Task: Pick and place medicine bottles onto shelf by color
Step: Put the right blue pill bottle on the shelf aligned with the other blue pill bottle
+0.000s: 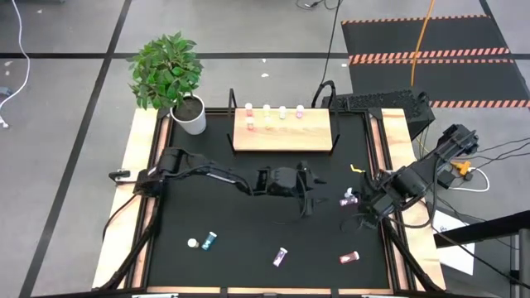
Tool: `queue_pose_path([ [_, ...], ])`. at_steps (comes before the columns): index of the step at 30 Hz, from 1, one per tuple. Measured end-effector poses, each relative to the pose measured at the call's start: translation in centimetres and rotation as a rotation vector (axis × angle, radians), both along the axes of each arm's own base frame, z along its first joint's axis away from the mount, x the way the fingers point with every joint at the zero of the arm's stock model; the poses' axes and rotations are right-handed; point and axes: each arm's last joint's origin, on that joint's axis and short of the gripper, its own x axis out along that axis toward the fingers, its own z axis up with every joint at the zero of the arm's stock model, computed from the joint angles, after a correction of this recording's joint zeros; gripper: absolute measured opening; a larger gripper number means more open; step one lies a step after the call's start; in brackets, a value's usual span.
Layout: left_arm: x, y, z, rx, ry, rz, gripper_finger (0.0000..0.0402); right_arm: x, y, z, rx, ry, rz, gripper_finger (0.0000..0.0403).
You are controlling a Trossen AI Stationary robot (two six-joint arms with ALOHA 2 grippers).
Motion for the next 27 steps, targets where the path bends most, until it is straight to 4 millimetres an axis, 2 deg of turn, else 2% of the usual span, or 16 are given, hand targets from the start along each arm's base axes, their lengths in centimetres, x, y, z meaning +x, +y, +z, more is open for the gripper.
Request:
queue_pose_path([
  [3,0.1,0.5,0.1,-0.011,-0.004,0.011,0.0282,-0.8,-0.4,-1.2,-0.055,0.033,-0.011,0.0201],
  [7,0.2,1.6,0.1,-0.01,0.004,0.033,0.0282,-1.8,-0.8,-4.3,-0.105,0.049,-0.041,0.0201],
  [15,0.0,4.1,-0.4,0.108,0.07,0.006,0.0282,-3.1,-1.8,-10.2,-0.062,-0.018,-0.04,0.0201],
  [21,-0.3,7.4,-0.9,0.099,0.125,-0.008,0.0282,-3.1,-2.4,-10.3,-0.191,-0.164,-0.074,0.0201],
  [27,-0.4,9.2,-0.9,0.04,0.125,-0.008,0.0282,-3.5,-2.8,-11.5,-0.152,-0.133,-0.095,0.0201],
])
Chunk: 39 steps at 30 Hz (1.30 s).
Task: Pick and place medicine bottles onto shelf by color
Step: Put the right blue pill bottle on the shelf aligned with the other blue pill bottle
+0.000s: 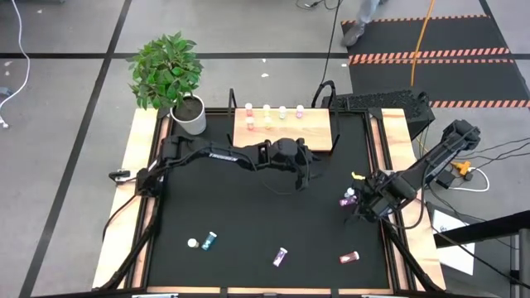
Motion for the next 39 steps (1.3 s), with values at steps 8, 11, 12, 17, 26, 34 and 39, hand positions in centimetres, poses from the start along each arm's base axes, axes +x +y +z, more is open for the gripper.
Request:
queue_pose_path([
  [8,0.0,0.2,0.2,0.033,-0.026,-0.008,0.0282,0.1,-0.7,-0.5,-0.002,-0.013,0.021,0.0201],
  [11,0.0,0.2,0.2,0.039,-0.025,-0.012,0.0282,0.4,-0.9,-0.8,0.012,-0.038,0.031,0.0201],
  [12,0.0,0.2,0.2,0.038,-0.025,-0.012,0.0282,0.5,-1.0,-0.8,0.018,-0.046,0.03,0.0201],
  [17,0.0,0.2,0.2,0.038,-0.025,-0.012,0.0282,0.9,-1.4,-0.8,0.016,-0.065,0.025,0.0201],
  [26,0.0,0.2,0.3,0.042,-0.027,-0.012,0.0282,1.5,-2.2,-0.8,0.032,-0.055,0.028,0.0156],
  [34,0.0,0.1,0.3,0.038,-0.025,-0.016,0.0282,1.8,-2.4,-0.8,0.083,-0.04,0.036,0.0123],
  [39,-0.1,-0.1,0.5,0.021,-0.018,-0.035,0.0282,2.2,-2.5,-0.7,0.111,-0.071,0.019,0.0122],
])
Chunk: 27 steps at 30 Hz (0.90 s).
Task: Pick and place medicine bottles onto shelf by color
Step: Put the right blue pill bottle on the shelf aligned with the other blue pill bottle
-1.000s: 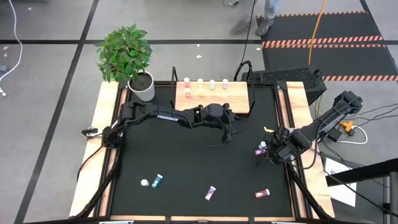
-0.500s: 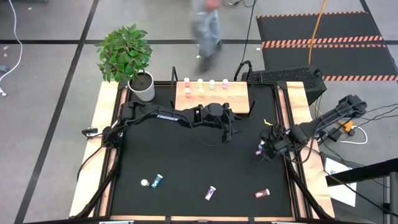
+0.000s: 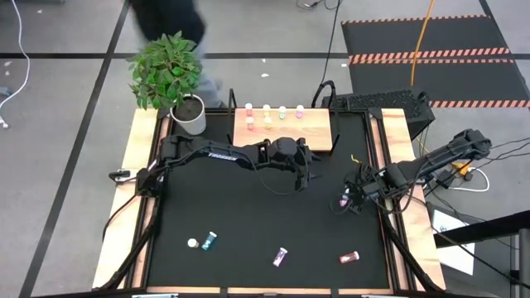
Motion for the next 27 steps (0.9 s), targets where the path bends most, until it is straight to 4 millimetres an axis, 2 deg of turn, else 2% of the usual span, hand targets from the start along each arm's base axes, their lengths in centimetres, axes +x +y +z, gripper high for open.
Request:
queue_pose_path([
  [8,-0.6,-0.1,2.2,-0.021,0.069,0.0,0.0282,0.9,-0.2,0.6,0.085,-0.057,-0.027,0.0121],
  [15,-2.7,-0.3,5.3,0.003,0.16,-0.013,0.0282,4.3,-0.1,3.3,0.125,-0.304,0.012,0.0121],
  [18,-3.9,-0.8,7.1,-0.043,0.189,-0.066,0.0282,6.0,-0.1,4.3,0.103,-0.352,0.046,0.0121],
  [23,-5.8,-1.7,9.6,-0.249,0.202,-0.316,0.0282,8.6,-0.2,7.4,0.024,-0.41,0.162,0.0121],
  [27,-6.6,-2.0,9.9,-0.314,0.262,-0.356,0.0282,10.2,-0.5,10.9,-0.02,-0.485,0.273,0.0121],
])
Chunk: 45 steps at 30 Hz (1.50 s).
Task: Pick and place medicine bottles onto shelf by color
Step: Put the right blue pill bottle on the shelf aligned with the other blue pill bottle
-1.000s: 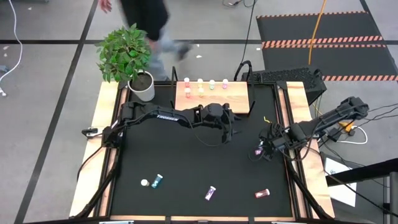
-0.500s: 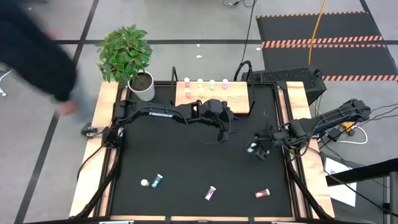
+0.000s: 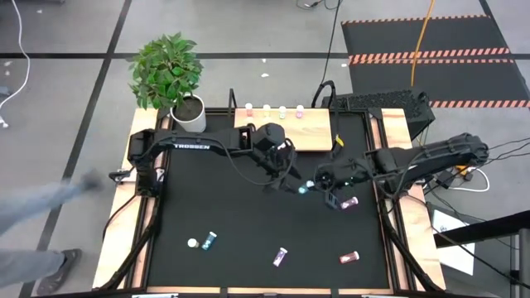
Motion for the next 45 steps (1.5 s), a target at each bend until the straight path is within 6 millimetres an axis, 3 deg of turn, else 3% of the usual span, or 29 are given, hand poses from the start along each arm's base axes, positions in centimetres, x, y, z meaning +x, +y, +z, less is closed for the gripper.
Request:
queue_pose_path([
  [5,0.0,0.1,-0.1,-0.041,0.045,0.068,0.0282,1.3,-0.4,2.6,-0.034,-0.056,0.059,0.0121],
  [13,0.2,0.0,0.3,-0.094,0.034,0.088,0.0277,1.8,-0.7,3.2,0.003,-0.092,0.106,0.0121],
  [28,0.2,-0.2,0.4,-0.13,0.035,0.055,0.0145,1.8,-0.8,4.0,0.034,-0.16,0.081,0.0121],
  [36,0.3,-0.2,0.5,-0.126,0.012,0.048,0.0102,2.0,-0.9,4.2,0.039,-0.185,0.063,0.0144],
  [41,0.5,0.0,0.8,-0.127,-0.024,0.058,0.011,0.9,-1.3,5.1,-0.003,-0.228,0.015,0.0171],
  [45,0.7,0.2,1.2,-0.145,-0.06,0.064,0.0111,-1.4,-1.6,7.0,-0.025,-0.331,-0.015,0.0188],
])
